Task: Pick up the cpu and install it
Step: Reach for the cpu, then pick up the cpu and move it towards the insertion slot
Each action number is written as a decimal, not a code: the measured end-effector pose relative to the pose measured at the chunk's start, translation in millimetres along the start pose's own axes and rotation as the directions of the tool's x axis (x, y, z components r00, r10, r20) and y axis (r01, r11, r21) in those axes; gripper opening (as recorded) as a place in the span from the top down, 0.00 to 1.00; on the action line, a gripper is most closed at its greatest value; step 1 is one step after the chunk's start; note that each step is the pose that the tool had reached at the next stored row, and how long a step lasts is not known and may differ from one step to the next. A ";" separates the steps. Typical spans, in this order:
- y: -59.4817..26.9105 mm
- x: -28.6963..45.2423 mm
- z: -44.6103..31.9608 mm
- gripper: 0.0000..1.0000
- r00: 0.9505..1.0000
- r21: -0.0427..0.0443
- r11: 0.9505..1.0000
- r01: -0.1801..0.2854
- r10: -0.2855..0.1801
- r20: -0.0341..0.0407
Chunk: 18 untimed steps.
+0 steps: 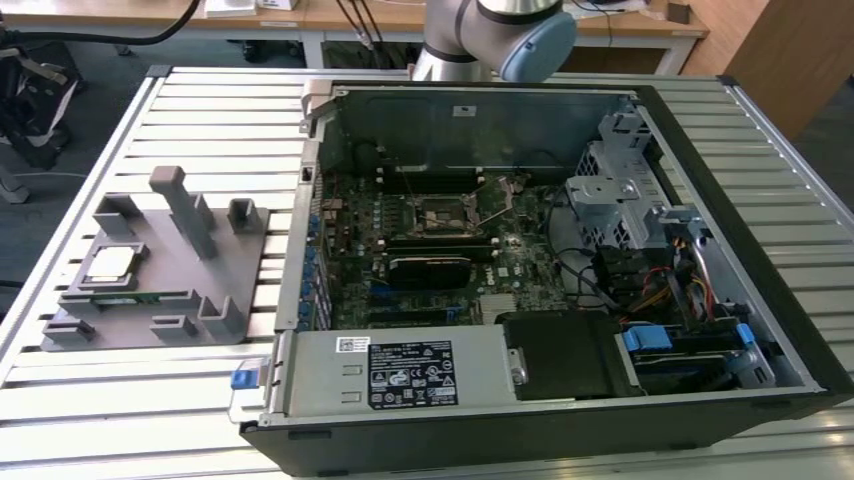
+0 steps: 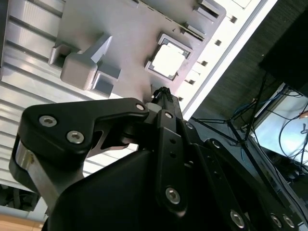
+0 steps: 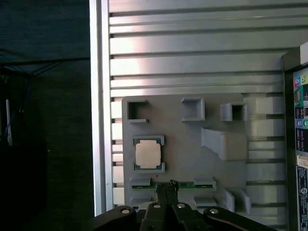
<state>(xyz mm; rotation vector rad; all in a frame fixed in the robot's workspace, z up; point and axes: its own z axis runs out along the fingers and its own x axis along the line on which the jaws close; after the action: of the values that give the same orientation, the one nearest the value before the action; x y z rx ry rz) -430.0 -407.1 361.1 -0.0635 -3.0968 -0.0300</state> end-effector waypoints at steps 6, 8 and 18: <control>-0.1 3.2 1.1 0.89 0.999 0.002 0.999 0.051 -0.051 -0.001; -0.2 3.9 1.4 0.89 0.999 0.002 0.999 0.052 -0.052 -0.001; -0.2 4.4 3.8 0.89 0.998 0.003 0.998 0.057 -0.057 -0.001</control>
<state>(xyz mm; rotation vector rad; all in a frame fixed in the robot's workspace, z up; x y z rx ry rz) -434.7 -407.1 357.5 0.0257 -3.0970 -0.0278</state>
